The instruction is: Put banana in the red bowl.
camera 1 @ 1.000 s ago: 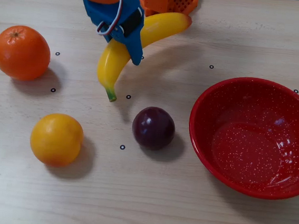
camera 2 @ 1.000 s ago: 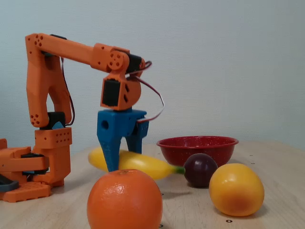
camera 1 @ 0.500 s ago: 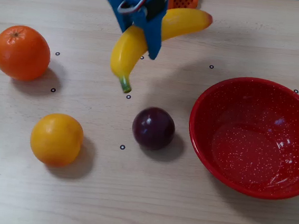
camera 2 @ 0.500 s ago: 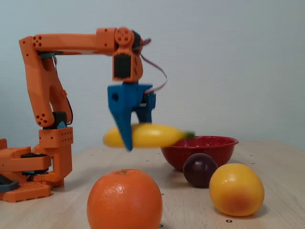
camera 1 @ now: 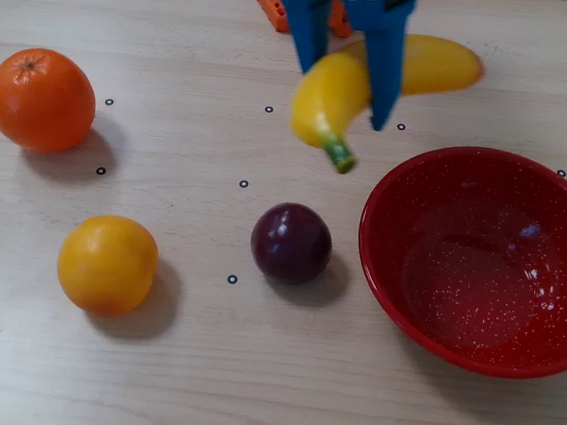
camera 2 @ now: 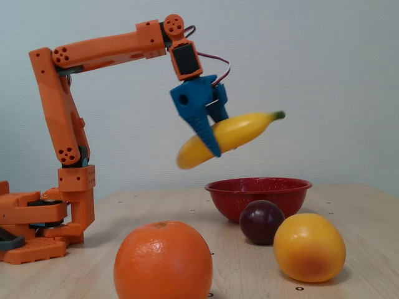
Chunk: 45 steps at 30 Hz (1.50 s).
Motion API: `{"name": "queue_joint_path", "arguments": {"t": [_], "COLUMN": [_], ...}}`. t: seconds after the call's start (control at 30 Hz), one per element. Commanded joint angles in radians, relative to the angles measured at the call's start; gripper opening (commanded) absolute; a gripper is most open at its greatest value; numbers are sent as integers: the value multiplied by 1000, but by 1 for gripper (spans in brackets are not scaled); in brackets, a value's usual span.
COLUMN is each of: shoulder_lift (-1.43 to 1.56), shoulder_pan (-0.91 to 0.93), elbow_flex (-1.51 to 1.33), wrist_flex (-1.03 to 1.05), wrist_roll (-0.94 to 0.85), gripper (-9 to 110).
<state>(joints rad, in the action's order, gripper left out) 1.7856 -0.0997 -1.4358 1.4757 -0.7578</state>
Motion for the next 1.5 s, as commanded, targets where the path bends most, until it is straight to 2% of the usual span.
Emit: {"name": "queue_joint_path", "arguments": {"t": [0.0, 0.3, 0.57, 0.83, 1.2, 1.27, 1.4, 1.47], "shoulder_lift": [6, -110, -235, -337, -423, -430, -433, -434], "shoulder_pan": [-41, -173, -247, -278, -268, -261, -239, -225], "elbow_flex": [152, 245, 331, 348, 345, 337, 325, 322], "wrist_flex": [-77, -207, -239, -249, -290, -299, -307, -313], "wrist_roll": [51, 84, 80, 44, -97, -124, -156, -169], "gripper": [0, 0, 0, 0, 0, 3, 18, 21]}}
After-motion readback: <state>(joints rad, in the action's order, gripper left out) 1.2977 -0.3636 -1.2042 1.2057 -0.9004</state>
